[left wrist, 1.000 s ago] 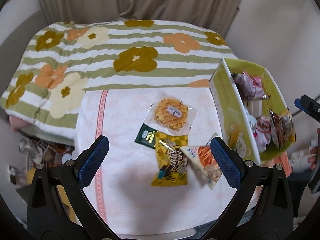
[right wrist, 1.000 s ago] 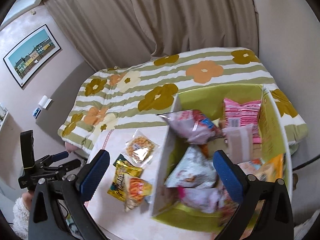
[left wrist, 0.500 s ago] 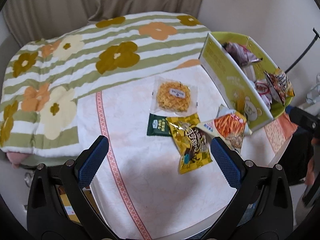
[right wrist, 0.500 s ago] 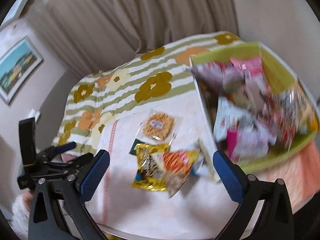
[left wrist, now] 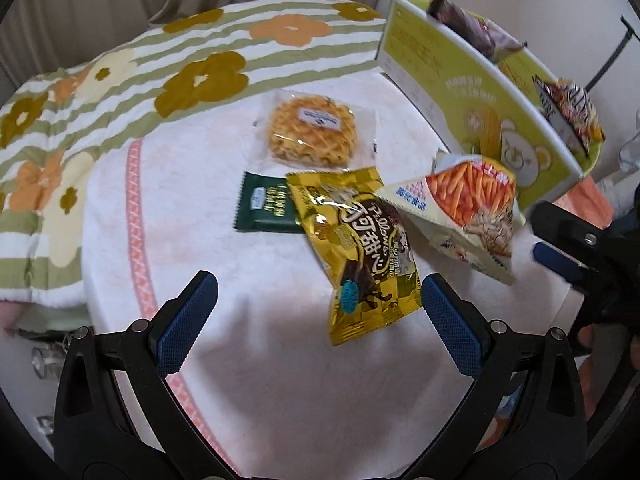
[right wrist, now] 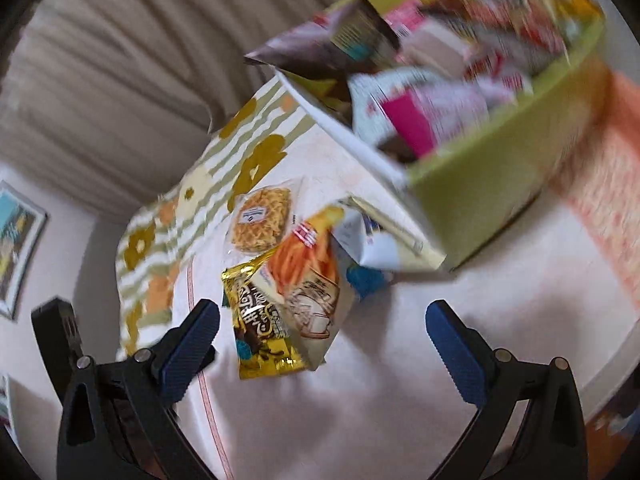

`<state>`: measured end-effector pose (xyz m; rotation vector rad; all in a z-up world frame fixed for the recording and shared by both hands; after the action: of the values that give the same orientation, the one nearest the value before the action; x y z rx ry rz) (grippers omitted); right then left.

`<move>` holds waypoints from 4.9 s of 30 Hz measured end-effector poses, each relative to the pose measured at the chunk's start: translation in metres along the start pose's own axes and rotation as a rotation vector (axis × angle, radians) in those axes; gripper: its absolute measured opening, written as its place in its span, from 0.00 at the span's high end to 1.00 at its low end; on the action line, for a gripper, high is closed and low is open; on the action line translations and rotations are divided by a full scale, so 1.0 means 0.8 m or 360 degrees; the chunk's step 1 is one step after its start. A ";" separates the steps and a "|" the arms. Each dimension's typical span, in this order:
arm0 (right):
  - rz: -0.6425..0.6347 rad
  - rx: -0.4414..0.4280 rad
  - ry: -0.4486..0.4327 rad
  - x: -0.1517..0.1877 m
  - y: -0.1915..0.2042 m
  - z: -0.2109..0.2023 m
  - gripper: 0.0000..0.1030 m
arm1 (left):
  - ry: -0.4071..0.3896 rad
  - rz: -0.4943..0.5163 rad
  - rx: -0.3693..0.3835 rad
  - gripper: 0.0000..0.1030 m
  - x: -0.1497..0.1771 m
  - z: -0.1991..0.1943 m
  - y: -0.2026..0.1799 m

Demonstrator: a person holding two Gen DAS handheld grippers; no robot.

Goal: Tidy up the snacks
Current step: 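Grasp the gold Pillows bag with the left gripper while the right grasps the orange stick-snack bag, then carry both bags over the box and open both grippers to drop them, then move both grippers back to the waffle and green cracker packet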

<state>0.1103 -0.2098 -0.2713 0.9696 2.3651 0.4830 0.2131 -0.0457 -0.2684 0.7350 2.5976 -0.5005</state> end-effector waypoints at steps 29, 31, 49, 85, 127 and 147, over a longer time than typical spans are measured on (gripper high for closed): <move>0.0214 -0.0186 -0.0135 -0.002 -0.005 0.052 0.49 | 0.0017 0.0009 0.0018 0.12 -0.008 0.082 -0.033; 0.0221 -0.0195 -0.0121 -0.001 -0.006 0.051 0.49 | 0.0028 0.0004 0.0008 0.20 -0.009 0.086 -0.034; 0.0170 -0.0220 -0.0085 -0.004 -0.001 0.050 0.50 | 0.0007 -0.0003 0.0006 0.48 -0.009 0.072 -0.026; -0.0344 -0.0347 -0.0290 -0.108 0.076 -0.138 0.59 | -0.0425 -0.0140 -0.0019 0.48 -0.118 -0.163 -0.022; -0.0615 -0.0226 0.0002 -0.364 -0.092 -0.086 0.59 | -0.0201 -0.0335 -0.0110 0.00 -0.204 0.009 -0.237; -0.0810 -0.0110 0.0109 -0.325 -0.069 -0.072 0.00 | -0.0238 -0.0463 -0.0201 0.00 -0.162 -0.024 -0.187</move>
<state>0.2025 -0.4431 -0.1657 0.2985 2.5139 0.3953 0.2261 -0.2109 -0.1585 0.2674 2.5766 -0.4503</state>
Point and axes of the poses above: each gripper's, at about its wrist camera, not at the fingertips, and z roughly the way its jaws point, y to its left, x to its underside, the point moved 5 cm from there along z, roughly the way its jaws point, and after that the axes turned 8 degrees about x, right-handed, at the moved point
